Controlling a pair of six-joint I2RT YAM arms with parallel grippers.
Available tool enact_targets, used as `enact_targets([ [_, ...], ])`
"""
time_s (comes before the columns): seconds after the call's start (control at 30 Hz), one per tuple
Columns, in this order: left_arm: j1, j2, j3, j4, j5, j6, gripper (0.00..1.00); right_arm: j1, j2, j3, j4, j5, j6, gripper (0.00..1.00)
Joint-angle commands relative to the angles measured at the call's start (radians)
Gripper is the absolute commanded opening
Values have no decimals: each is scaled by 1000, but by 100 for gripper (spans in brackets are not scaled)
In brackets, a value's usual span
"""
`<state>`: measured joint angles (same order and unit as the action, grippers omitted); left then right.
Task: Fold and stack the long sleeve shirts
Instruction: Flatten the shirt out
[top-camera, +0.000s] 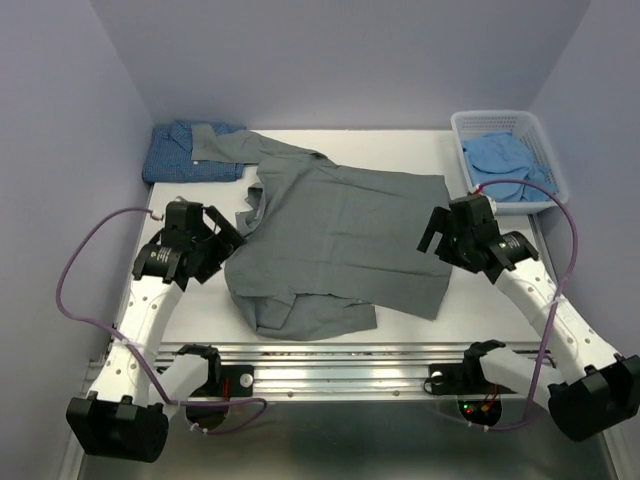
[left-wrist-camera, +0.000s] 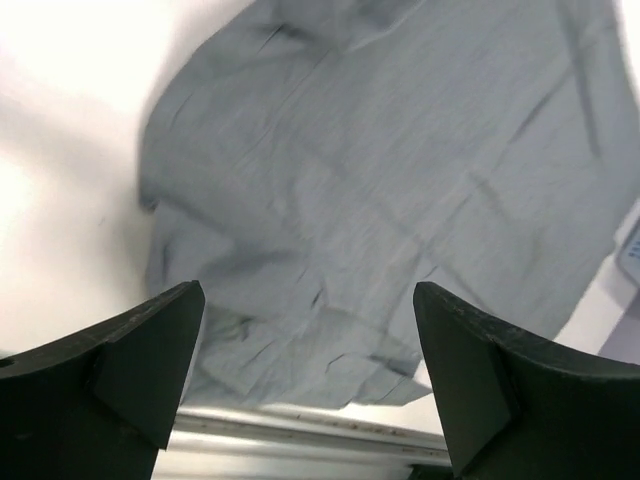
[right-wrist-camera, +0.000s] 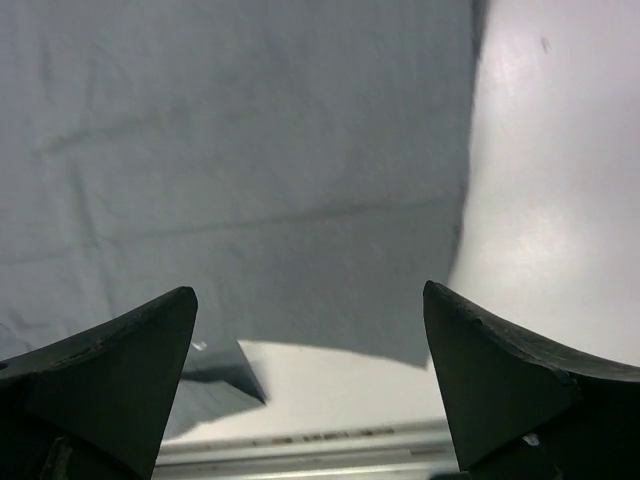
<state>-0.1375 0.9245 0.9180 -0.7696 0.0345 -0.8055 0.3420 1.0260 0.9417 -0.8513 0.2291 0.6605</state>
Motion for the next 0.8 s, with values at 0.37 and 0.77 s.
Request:
enact_targets([
  [0.37, -209, 863, 617, 438, 33, 233, 99, 3, 549, 80, 538, -83, -99, 100],
  [0.77, -122, 1226, 950, 320, -93, 256, 99, -15, 776, 51, 566, -80, -84, 100],
])
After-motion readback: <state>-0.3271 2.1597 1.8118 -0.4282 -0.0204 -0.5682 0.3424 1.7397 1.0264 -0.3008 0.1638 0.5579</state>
